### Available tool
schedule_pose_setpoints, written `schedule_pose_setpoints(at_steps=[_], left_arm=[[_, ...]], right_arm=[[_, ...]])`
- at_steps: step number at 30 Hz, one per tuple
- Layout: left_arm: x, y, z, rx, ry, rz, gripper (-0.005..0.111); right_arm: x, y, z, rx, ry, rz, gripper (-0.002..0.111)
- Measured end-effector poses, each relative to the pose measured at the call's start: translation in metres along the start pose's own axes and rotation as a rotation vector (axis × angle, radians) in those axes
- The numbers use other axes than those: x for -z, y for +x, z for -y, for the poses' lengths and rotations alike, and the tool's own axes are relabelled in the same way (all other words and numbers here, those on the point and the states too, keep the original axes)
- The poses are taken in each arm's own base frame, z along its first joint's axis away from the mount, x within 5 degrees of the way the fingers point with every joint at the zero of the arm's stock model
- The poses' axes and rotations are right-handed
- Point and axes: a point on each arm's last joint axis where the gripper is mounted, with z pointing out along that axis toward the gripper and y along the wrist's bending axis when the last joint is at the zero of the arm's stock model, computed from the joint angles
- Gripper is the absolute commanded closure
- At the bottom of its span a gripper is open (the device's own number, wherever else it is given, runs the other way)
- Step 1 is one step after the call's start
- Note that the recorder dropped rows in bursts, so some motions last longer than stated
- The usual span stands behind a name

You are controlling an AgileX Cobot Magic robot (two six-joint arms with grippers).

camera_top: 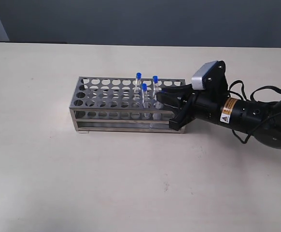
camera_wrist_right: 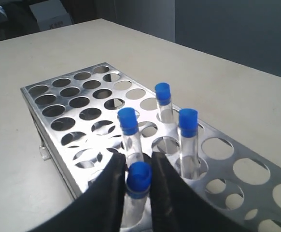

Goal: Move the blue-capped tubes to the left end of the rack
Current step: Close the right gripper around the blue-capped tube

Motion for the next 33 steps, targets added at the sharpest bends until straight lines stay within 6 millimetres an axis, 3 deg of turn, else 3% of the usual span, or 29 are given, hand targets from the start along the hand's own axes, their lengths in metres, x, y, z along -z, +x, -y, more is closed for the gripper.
schedule_pose_setpoints(at_steps=[33], left_arm=[[0.0000, 0.0000, 0.0000, 0.000, 0.000, 0.000, 0.106]], right_arm=[[-0.0003, -0.0004, 0.0006, -0.043, 0.013, -0.044, 0.109]])
